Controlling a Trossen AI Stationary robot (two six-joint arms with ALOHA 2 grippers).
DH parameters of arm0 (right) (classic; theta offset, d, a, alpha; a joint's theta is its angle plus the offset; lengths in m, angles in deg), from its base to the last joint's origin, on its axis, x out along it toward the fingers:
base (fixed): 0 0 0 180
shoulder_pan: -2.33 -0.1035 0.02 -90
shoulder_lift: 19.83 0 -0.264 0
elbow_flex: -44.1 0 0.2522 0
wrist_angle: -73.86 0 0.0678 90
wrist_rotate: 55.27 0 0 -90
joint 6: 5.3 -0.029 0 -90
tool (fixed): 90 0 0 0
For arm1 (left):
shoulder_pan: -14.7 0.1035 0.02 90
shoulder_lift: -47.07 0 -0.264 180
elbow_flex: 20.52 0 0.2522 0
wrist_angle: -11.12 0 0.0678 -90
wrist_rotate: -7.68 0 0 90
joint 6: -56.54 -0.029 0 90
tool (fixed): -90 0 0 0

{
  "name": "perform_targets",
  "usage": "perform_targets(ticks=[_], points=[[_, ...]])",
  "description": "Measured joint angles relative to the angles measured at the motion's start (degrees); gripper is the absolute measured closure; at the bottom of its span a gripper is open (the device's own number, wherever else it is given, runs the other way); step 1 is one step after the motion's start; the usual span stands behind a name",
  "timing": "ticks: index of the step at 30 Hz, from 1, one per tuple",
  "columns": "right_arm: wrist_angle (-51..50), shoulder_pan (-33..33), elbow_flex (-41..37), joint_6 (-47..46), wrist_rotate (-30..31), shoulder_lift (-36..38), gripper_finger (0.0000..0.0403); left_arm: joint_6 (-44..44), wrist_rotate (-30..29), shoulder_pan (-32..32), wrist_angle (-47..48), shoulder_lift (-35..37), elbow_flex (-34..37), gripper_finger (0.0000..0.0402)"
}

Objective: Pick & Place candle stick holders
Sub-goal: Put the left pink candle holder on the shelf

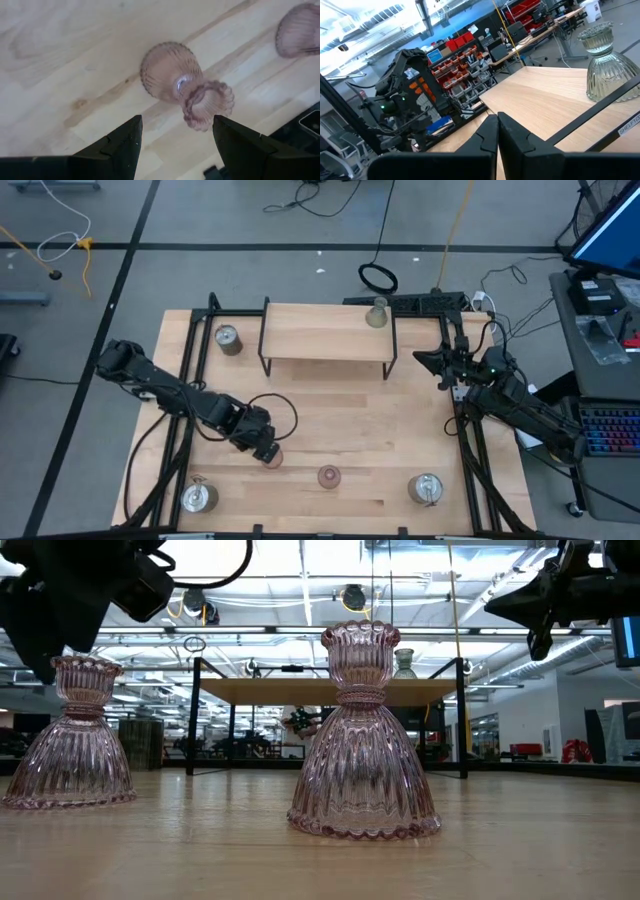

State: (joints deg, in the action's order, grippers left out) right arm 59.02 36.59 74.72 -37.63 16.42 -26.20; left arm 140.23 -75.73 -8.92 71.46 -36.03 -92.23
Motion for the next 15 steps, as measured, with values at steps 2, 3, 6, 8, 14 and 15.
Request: perform_targets(ticks=[2,3,6,8,14,15], points=[[0.00,0.01,0.00,0.00,-0.02,0.00,0.0403,-0.01,-0.96,0.00,-0.02,0.06,0.00,0.0158],[0.00,0.00,0.00,0.00,-0.02,0.00,0.0403,-0.01,-1.47,0.00,-0.01,0.05,0.00,0.0158],[0.00,0.01,0.00,0.01,-0.02,0.00,0.0403,0.01,-2.80,0.00,-0.05,0.06,0.00,0.0158],[0.00,0.01,0.00,0.00,-0.02,0.00,0.0403,-0.01,-2.83,0.00,-0.03,0.03,0.00,0.0158],[-0.01,0.02,0.00,0.06,-0.04,0.00,0.0403,0.01,-3.14,-0.11,-0.10,-0.27,0.00,0.0158],[-0.02,0.00,0.00,0.05,-0.04,0.00,0.0403,0.01,-3.15,-0.28,-0.10,-0.27,0.00,0.0158]])
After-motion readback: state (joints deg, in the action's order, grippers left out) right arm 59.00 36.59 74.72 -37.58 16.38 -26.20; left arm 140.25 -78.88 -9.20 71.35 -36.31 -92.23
